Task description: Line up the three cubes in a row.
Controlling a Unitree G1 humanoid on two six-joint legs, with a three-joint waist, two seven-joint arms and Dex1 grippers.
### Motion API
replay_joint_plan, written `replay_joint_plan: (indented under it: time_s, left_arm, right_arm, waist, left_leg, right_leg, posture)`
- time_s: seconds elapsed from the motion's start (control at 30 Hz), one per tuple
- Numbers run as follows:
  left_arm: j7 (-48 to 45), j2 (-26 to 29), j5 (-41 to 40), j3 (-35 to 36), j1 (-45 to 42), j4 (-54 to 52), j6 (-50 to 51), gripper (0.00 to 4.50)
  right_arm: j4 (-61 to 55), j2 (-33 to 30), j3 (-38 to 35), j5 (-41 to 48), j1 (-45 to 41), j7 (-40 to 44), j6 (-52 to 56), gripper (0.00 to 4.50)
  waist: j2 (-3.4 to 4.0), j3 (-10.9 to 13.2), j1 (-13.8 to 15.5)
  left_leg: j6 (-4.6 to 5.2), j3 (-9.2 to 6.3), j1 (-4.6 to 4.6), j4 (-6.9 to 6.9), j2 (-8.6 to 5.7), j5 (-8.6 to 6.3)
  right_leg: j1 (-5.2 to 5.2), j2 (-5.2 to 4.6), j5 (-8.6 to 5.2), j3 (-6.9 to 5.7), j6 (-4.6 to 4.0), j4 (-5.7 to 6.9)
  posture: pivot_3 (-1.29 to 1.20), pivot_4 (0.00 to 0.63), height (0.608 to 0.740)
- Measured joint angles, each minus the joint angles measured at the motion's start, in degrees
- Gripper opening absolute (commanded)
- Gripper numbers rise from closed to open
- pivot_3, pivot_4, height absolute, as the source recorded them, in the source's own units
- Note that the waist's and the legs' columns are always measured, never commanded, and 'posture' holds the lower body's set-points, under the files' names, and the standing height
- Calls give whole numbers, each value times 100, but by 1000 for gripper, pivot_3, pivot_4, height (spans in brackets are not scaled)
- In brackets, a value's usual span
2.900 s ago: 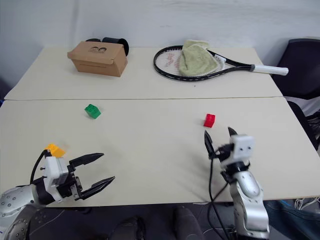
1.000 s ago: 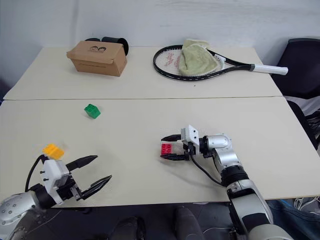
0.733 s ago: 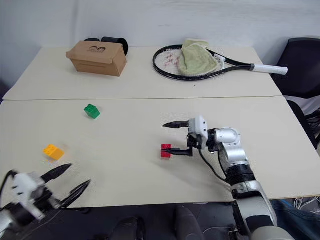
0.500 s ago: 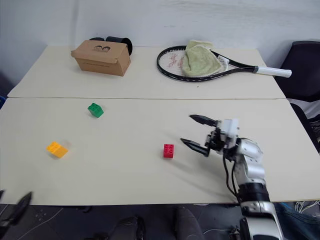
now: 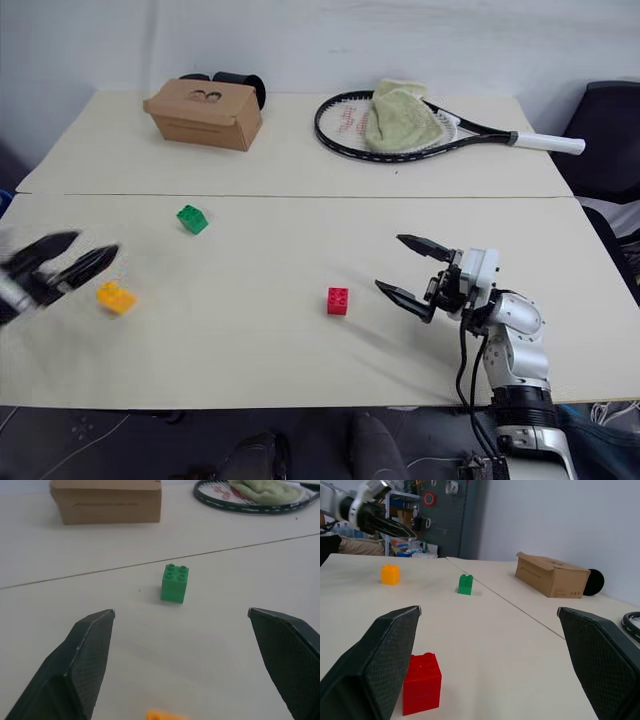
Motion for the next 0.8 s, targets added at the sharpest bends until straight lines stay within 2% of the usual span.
replay_joint_plan:
  time_s: [0.1, 0.2, 0.33, 0.5, 0.53, 0.6, 0.8]
  left_arm:
    - [-216, -218, 910, -1096, -1683, 1546, -303, 4500]
    - [-310, -629, 1766, -1696, -2972, 3410, -932, 4500]
    - [-468, -1093, 2481, -2067, -3837, 5113, -1734, 4500]
    - [-478, -1354, 3037, -2204, -4300, 6274, -2370, 4500]
    - [-488, -1378, 3127, -2217, -4343, 6401, -2463, 4120]
    - [-478, -1430, 3246, -2204, -4406, 6586, -2627, 3688]
    - [-615, -1452, 3355, -2047, -4447, 6716, -2796, 1749]
  right_arm:
    - [-183, 37, 20, -3, 55, -139, 2, 4480]
    - [-446, 85, 77, -8, 181, -312, 5, 4480]
    - [-854, 99, 119, -10, 418, -598, 7, 4480]
    - [-1390, 101, 143, -12, 825, -948, 13, 4480]
    - [-1456, 100, 142, -12, 888, -1002, 13, 4500]
    - [-1608, 98, 142, -13, 1034, -1126, 15, 4500]
    - [-1769, 55, 142, -16, 1258, -1313, 16, 4500]
  waist:
    - [2, 2, -13]
    - [2, 2, -48]
    - [0, 3, -61]
    - [-2, 4, -45]
    - [-2, 4, -42]
    - [-3, 4, -22]
    - [-3, 4, 31]
  left_leg:
    - [-12, 23, -1, 3, -11, 10]
    - [-18, 42, -8, 3, -2, 13]
    - [-20, 43, -15, 4, 5, 12]
    - [-19, 43, -15, 13, 6, 12]
    - [-19, 43, -15, 14, 5, 12]
    - [-19, 42, -15, 16, 5, 12]
    - [-18, 43, -15, 18, 4, 12]
  right_leg:
    - [-11, 14, 0, -25, 3, 9]
    - [-26, 25, 0, -24, 4, 11]
    - [-39, 27, -1, -12, 5, 13]
    - [-40, 26, 0, -8, 6, 23]
    - [-40, 26, 0, -8, 7, 25]
    - [-40, 26, 0, -9, 7, 27]
    - [-40, 25, 1, -8, 8, 28]
  posture:
    - [0, 150, 740]
    - [0, 150, 740]
    - [0, 150, 740]
    - [0, 150, 740]
    - [0, 150, 740]
    - [0, 150, 740]
    - [0, 150, 740]
